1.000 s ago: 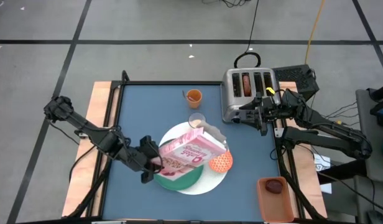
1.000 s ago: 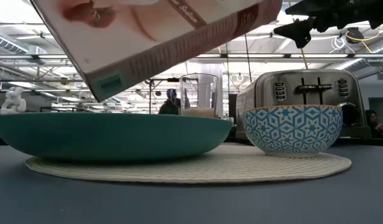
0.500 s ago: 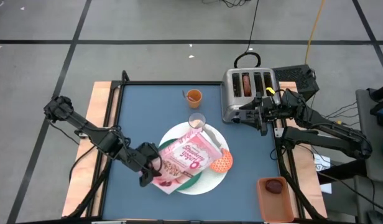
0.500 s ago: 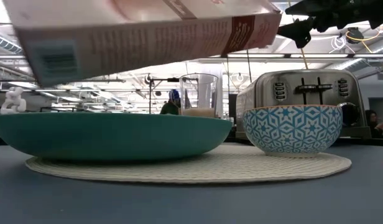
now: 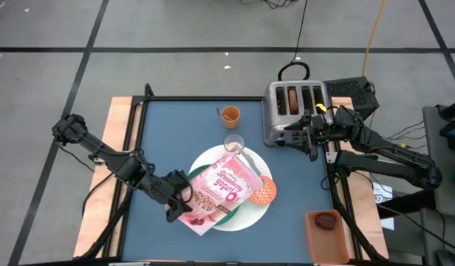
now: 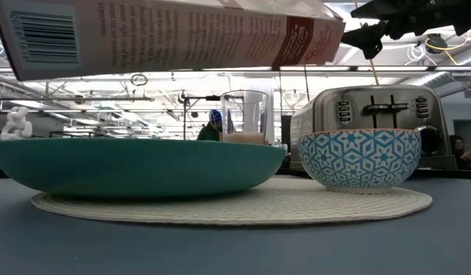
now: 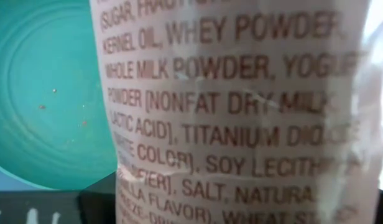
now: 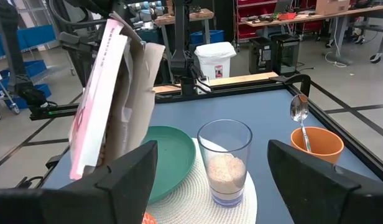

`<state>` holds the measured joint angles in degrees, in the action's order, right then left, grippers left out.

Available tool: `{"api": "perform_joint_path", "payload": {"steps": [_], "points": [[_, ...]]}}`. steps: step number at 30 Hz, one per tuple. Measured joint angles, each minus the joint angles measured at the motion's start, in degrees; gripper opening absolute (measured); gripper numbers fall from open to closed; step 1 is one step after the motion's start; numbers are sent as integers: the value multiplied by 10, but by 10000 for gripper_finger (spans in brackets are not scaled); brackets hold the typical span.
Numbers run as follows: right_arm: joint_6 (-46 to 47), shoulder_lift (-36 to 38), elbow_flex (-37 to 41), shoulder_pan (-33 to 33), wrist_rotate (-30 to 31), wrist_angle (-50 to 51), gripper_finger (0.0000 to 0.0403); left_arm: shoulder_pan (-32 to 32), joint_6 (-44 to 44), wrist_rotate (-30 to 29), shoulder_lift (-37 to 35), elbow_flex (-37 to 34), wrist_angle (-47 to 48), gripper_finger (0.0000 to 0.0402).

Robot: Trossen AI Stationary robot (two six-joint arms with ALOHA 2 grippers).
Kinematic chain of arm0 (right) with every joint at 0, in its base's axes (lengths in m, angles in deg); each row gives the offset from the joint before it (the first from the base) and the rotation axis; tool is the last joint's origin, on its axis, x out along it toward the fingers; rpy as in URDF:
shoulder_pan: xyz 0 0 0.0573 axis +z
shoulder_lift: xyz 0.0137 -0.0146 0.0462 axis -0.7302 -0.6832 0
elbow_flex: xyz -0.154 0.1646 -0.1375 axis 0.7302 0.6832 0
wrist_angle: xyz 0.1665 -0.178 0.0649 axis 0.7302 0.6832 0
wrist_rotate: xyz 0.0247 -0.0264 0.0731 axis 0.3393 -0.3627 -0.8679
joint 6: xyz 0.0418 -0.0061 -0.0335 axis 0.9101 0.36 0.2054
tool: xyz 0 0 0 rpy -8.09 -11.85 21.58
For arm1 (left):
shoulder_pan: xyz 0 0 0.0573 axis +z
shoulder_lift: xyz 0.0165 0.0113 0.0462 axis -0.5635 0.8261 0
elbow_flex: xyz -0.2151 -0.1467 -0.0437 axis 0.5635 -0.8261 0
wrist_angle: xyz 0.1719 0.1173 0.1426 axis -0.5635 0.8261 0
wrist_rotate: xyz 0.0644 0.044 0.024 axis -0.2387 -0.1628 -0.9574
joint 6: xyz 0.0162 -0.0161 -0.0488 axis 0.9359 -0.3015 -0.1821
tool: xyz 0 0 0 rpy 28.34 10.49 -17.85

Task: Arrange a breakfast setting
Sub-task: Pour the cereal from the cereal box into the orange bowl

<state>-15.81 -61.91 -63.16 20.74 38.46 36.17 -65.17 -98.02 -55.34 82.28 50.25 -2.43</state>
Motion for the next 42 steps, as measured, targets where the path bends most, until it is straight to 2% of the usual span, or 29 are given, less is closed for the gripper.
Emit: {"api": "perform_joint_path", "payload": {"steps": [13,16,23,29,35,42], "points": [[0,0,0,0,0,0,297,0,4,0,0,0,-10,228],[6,0,0,0,-1,0,297,0,20,-15,0,0,-11,228],[83,-22,0,0,-2,-7,297,1,84,-65,0,0,-25,228],[165,-61,0,15,-4,-66,297,1,120,-87,0,0,-23,228],[136,-85,0,41,-127,-97,297,1,144,-96,0,0,-23,228],[108,-99,0,68,-134,-96,297,1,159,-120,0,0,-23,228]]}}
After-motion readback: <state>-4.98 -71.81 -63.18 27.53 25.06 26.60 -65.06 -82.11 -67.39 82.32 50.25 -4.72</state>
